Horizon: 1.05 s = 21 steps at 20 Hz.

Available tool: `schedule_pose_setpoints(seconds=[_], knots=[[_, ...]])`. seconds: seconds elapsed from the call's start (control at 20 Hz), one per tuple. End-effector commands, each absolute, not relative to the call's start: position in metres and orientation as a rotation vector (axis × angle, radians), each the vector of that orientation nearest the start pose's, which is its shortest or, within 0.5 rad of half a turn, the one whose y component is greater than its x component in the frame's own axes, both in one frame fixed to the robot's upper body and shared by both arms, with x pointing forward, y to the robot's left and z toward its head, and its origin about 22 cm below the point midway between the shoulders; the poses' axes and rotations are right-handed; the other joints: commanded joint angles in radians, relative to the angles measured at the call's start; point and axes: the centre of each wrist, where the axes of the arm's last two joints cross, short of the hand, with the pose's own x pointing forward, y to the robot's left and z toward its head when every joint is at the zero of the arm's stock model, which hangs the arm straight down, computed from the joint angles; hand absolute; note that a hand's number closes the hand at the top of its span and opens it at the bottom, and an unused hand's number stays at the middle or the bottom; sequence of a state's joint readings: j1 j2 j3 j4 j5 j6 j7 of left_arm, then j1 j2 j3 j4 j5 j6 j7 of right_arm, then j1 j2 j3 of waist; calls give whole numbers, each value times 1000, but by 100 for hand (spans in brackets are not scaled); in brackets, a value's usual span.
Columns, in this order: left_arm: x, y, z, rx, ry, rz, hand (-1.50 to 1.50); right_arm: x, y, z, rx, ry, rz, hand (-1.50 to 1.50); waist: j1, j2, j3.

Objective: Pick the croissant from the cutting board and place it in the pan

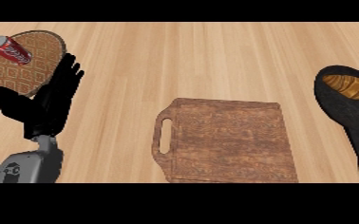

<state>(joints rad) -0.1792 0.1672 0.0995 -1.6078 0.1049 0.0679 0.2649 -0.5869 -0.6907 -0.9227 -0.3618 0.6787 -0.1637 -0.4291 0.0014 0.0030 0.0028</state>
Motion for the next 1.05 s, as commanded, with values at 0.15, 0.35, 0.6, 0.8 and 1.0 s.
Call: schedule_pose_setpoints(seconds=[0.15, 0.35, 0.6, 0.8, 1.0], knots=[[271, 273, 64, 107, -1511, 51, 0, 196, -589, 48, -915, -1491, -268, -150, -15, -5, 0], [265, 282, 65, 121, -1507, 69, 0, 155, -603, 39, -787, -1585, -305, -150, -18, -8, -2], [283, 267, 60, 110, -1522, 62, 0, 108, -610, 27, -750, -1602, -268, -150, -13, -4, -3], [273, 279, 65, 89, -1512, 45, 0, 93, -614, 34, -764, -1594, -242, -150, -6, -4, -3], [263, 260, 60, 110, -1520, 40, 0, 76, -612, 26, -800, -1561, -231, -150, -3, -4, -3]])
